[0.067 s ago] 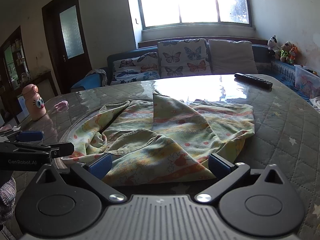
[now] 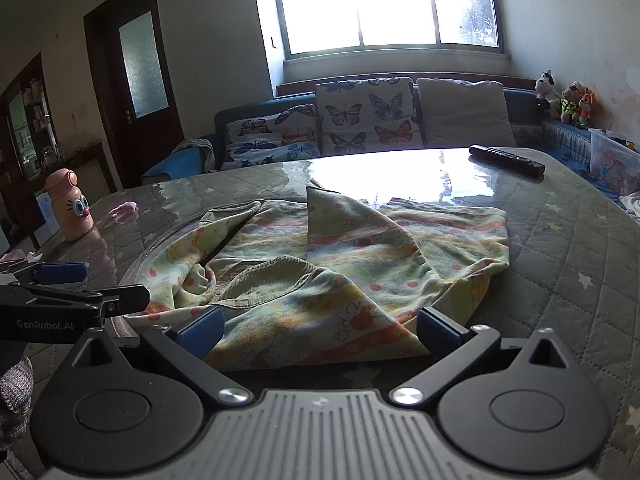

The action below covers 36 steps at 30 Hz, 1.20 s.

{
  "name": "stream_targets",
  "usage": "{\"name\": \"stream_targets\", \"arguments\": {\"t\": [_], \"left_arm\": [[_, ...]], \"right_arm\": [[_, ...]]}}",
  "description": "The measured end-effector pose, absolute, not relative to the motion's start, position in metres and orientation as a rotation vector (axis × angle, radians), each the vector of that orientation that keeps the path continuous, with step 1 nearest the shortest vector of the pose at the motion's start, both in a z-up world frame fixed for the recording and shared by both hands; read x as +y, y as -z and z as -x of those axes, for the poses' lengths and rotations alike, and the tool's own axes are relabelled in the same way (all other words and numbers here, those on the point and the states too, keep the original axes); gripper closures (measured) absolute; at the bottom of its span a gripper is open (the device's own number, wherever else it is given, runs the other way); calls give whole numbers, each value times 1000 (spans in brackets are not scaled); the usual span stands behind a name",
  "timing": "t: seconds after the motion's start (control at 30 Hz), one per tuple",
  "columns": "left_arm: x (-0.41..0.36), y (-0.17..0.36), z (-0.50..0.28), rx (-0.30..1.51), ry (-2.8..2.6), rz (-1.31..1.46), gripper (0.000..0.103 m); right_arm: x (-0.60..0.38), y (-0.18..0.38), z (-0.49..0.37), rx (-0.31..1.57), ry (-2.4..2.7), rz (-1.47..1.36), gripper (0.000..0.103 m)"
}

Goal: Fold clothes
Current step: 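Move both grippers toward the crumpled striped shirt on the table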

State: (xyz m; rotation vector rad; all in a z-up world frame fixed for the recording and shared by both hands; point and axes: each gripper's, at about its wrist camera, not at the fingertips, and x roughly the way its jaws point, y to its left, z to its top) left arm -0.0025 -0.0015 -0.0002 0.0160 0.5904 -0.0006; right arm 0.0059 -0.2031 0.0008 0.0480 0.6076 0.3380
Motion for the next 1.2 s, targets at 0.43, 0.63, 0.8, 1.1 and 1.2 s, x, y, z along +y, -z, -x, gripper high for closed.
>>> {"name": "stream_targets", "arguments": {"t": [0.43,0.63,0.8,1.1,1.2], "left_arm": [[-10,3,14,615,11,-25,0],[-13,7,15,633,12,-30,0],[-15,10,13,649,17,-40,0],[-17,12,7,661,20,-46,0],[-17,12,5,664,19,-47,0]], "right_arm": [[-206,1,9,607,-350,-57,0],[-207,1,12,601,-350,-52,0],[-208,2,12,607,-347,-53,0],[-207,4,8,615,-347,-54,0],[-207,5,6,619,-346,-53,0]]}}
